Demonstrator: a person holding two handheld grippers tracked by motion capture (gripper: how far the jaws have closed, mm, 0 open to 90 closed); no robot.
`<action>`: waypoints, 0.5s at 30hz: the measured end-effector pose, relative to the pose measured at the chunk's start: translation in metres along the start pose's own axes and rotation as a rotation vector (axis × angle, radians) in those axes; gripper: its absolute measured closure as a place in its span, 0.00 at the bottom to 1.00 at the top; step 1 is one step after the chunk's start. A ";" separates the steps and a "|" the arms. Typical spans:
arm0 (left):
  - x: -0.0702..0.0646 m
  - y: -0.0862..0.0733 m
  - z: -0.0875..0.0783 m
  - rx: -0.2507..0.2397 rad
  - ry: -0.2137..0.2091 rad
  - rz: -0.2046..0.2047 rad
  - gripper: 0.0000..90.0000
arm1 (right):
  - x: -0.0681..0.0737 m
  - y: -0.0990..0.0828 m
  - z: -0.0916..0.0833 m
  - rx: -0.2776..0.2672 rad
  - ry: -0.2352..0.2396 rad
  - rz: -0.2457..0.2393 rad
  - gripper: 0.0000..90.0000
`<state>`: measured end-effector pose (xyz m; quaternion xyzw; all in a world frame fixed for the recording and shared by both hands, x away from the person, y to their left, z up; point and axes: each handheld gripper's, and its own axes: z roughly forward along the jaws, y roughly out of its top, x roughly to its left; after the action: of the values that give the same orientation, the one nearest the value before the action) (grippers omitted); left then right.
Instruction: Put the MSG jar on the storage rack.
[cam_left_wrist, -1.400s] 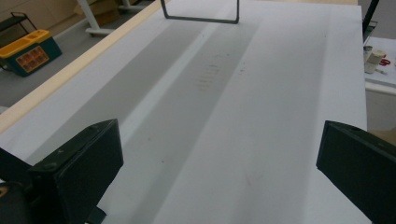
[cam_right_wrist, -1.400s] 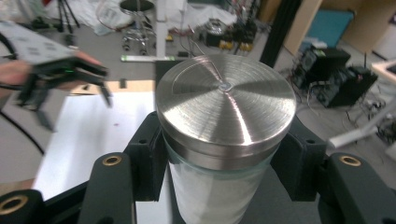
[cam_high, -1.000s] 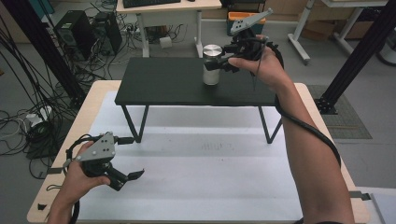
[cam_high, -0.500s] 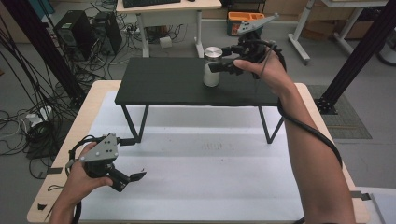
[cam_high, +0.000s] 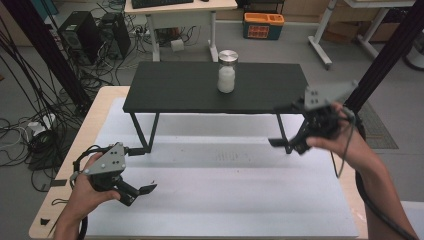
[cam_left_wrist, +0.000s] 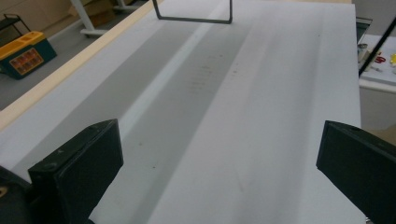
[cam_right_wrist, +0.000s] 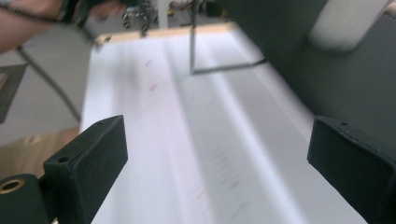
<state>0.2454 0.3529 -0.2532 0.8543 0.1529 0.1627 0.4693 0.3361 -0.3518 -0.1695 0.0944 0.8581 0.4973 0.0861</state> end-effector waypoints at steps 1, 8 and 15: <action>0.000 0.001 0.000 0.002 -0.001 0.005 0.01 | 0.013 -0.016 -0.001 0.016 -0.001 0.011 0.05; -0.001 0.006 0.003 0.005 -0.001 0.011 0.01 | 0.042 -0.062 -0.002 0.054 -0.020 0.065 0.06; -0.001 0.006 0.004 0.007 -0.003 0.008 0.01 | 0.044 -0.083 0.005 0.053 -0.007 0.096 0.05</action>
<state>0.2470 0.3467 -0.2503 0.8567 0.1493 0.1629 0.4661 0.2880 -0.3769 -0.2462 0.1397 0.8652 0.4776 0.0624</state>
